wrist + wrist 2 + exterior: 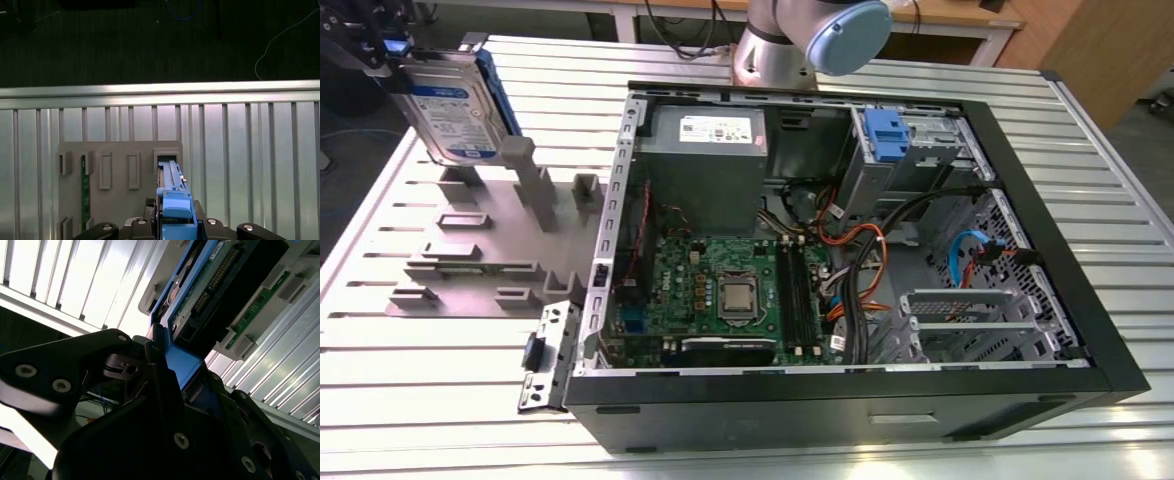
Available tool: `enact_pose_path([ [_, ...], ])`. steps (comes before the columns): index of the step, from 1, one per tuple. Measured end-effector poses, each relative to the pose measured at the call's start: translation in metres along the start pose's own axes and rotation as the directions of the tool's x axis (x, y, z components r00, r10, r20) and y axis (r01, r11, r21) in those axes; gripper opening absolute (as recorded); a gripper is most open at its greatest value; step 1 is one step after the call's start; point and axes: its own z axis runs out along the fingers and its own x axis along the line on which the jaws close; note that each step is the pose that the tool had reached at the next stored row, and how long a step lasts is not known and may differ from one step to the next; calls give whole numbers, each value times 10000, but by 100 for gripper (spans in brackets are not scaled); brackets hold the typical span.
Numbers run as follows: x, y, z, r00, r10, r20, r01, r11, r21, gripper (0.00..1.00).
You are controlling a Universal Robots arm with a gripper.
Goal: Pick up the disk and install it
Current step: 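Pick up the disk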
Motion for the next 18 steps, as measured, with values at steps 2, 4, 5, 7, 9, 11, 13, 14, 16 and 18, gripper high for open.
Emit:
enact_pose_path([
  [2,-1,0,-30,10000,1,-14,-1,10000,1,36],
  [4,-1,0,-33,10000,0,-14,0,10000,0,36],
  [5,-1,0,-36,10000,0,-14,0,10000,-1,36],
  [7,-1,0,-42,10000,0,-14,0,10000,0,36],
  [9,-1,0,-48,10000,0,-14,0,10000,0,36],
  [11,-1,0,-56,10000,0,-14,0,10000,0,36],
  [13,-1,0,-63,10000,0,-14,0,10000,1,36],
  [14,-1,0,-66,10000,0,-13,0,10000,2,36],
  [16,-1,0,-72,10000,0,-14,0,10000,1,36],
  [18,-1,0,-77,10000,0,-13,0,10000,1,36],
])
